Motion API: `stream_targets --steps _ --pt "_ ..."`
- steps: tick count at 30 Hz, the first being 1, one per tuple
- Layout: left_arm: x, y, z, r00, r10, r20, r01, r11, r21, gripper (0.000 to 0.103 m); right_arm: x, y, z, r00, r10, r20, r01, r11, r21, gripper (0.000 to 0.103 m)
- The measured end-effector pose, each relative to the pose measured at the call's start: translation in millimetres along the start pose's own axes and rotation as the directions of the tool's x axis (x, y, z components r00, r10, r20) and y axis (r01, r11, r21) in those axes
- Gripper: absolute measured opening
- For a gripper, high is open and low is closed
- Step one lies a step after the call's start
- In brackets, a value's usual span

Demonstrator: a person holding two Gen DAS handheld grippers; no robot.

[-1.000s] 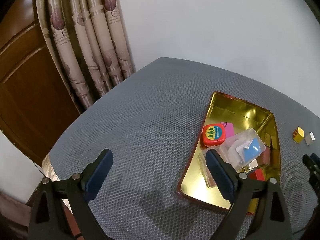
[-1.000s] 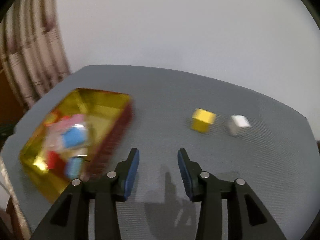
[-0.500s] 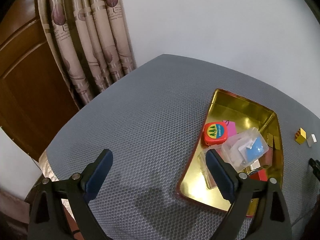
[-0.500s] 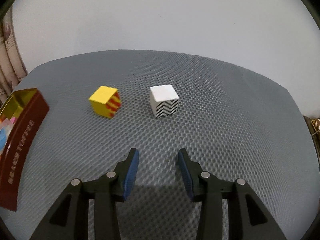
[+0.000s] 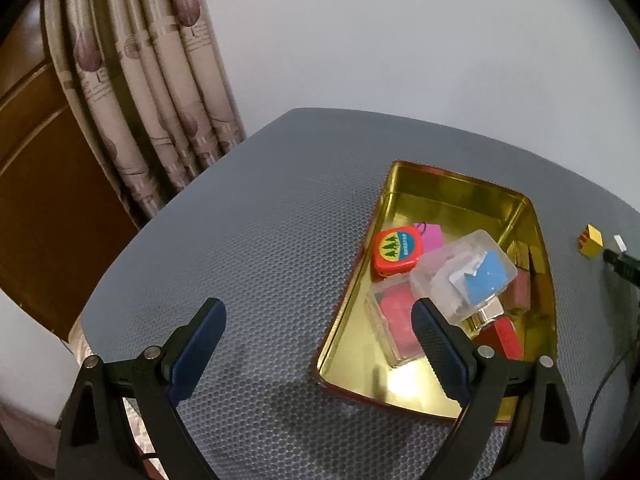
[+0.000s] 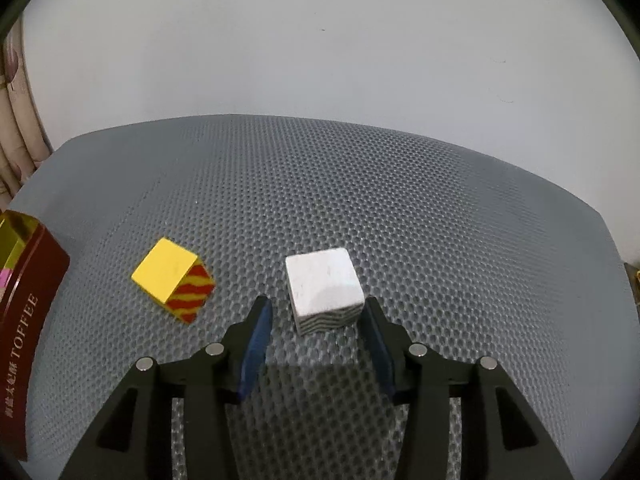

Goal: Organize rigid objects
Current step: 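Reach the right gripper to the white zigzag cube and grasp it, then grasp the yellow striped cube with the left gripper while the right holds the white cube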

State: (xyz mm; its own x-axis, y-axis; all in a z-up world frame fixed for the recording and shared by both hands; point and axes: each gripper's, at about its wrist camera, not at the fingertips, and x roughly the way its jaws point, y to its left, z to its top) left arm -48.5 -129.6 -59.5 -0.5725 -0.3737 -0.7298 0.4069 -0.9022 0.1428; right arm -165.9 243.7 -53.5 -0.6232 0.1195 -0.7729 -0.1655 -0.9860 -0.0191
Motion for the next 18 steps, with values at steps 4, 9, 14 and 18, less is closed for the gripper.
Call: stream_targets --steps 4,9,14,18 --pt "-1 -6 0 1.000 -0.001 0.012 0.001 1.000 0.022 0.093 1 -3 -2 1.000 0.009 0.000 -0.009 1.000 -0.002 0.043" --pt "-2 -12 -2 1.000 0.006 0.019 -0.007 0.999 0.046 0.093 1 -11 -3 1.000 -0.010 0.008 0.011 0.999 -0.031 0.032" --pt "-8 -19 -4 1.000 0.002 0.024 -0.004 0.998 0.066 0.093 -2 -15 -10 1.000 -0.016 0.009 0.016 0.999 -0.032 0.032" --pt "-16 -32 -2 0.999 -0.018 0.040 0.014 0.995 0.096 0.092 -8 -19 -19 1.000 -0.020 0.008 0.020 0.999 -0.032 0.032"
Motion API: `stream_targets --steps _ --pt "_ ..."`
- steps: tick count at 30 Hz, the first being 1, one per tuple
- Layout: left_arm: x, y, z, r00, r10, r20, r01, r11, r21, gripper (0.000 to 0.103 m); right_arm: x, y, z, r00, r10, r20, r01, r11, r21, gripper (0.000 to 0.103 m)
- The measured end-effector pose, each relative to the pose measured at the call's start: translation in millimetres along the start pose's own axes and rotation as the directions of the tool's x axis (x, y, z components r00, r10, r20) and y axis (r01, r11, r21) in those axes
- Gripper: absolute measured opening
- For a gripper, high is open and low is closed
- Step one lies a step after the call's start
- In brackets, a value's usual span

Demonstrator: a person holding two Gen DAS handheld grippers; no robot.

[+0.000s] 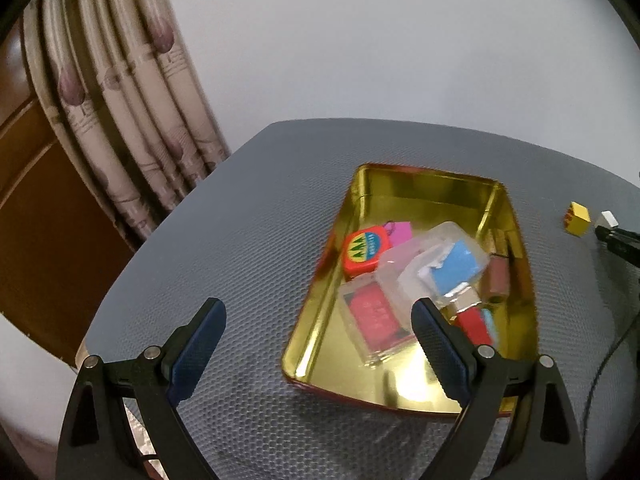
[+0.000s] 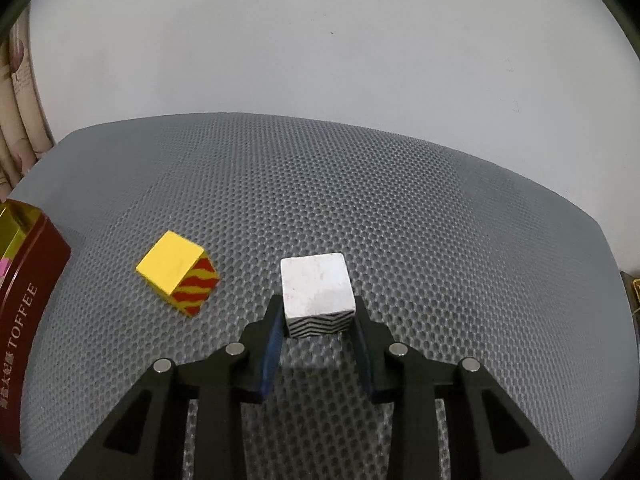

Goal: Organize rigid objects
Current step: 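Grasp the yellow striped cube with the left gripper while the right holds the white cube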

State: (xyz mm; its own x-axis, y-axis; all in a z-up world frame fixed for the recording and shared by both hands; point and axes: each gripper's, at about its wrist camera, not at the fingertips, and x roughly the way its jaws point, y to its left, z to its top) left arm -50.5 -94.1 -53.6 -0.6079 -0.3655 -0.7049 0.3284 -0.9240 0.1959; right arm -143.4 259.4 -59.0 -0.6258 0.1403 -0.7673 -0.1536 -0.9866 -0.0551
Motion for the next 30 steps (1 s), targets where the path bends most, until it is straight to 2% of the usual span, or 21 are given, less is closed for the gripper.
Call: stream_targets --steps 12,20,24,28,30 --pt "-20 -72 18 0.988 -0.154 0.023 0.150 0.983 0.102 0.092 -31 -26 -46 1.000 -0.010 -0.003 0.010 0.999 0.048 0.032" --pt "-17 -125 24 0.966 -0.259 -0.023 0.259 0.955 0.147 0.092 -55 -53 -83 1.000 -0.025 -0.005 0.025 0.997 0.074 0.032" --pt "-12 -147 28 0.956 -0.290 -0.045 0.293 0.942 0.164 0.092 -66 -64 -99 0.999 -0.042 -0.007 0.042 0.997 0.066 0.032" --pt "-12 -173 33 0.948 -0.316 -0.015 0.312 0.925 0.216 0.092 -73 -51 -108 0.999 -0.041 -0.007 0.042 0.997 0.066 0.032" --pt "-8 -183 36 0.940 -0.340 -0.027 0.337 0.913 0.231 0.092 -74 -58 -109 0.999 -0.039 -0.008 0.039 0.997 0.069 0.032"
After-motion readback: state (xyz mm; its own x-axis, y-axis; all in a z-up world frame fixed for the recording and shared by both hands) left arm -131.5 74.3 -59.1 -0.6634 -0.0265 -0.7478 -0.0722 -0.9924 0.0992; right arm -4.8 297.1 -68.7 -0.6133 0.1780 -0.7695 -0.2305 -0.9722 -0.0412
